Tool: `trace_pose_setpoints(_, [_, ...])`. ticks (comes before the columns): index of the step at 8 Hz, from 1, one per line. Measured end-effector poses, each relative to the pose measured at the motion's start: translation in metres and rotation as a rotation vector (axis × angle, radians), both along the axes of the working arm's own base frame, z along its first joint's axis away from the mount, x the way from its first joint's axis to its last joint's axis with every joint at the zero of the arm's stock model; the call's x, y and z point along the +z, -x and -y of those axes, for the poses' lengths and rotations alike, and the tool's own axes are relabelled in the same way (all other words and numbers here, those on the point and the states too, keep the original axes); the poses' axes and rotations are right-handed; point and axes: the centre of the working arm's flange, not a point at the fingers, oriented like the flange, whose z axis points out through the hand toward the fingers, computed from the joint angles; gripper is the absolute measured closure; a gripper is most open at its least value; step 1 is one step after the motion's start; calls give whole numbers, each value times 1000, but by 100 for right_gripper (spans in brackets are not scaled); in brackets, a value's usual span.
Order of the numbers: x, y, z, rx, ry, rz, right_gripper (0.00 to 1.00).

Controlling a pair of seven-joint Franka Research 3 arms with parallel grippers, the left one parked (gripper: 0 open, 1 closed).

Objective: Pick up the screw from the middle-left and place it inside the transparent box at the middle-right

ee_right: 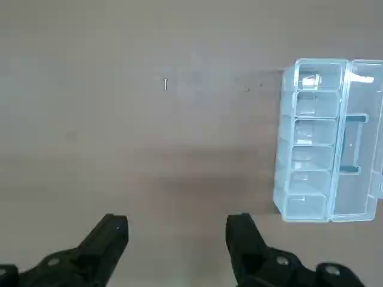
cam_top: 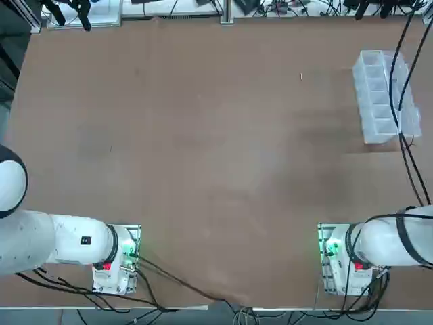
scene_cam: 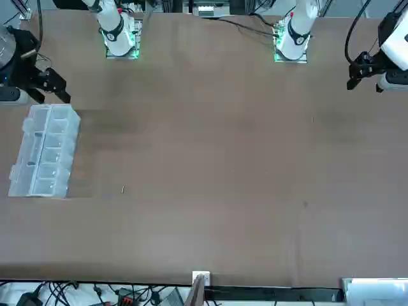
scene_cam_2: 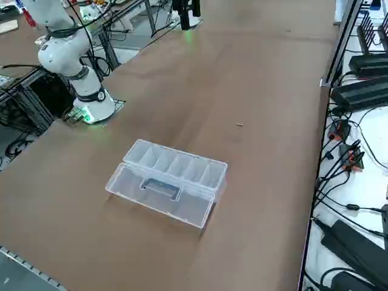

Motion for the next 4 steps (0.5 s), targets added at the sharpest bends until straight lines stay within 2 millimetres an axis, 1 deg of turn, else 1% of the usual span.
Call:
trace_pose_setpoints(3, [-3,-2,2,-4,-1,-4,0])
trace_pose_setpoints(4, [-12,-9,0,-3,-2,-8,0])
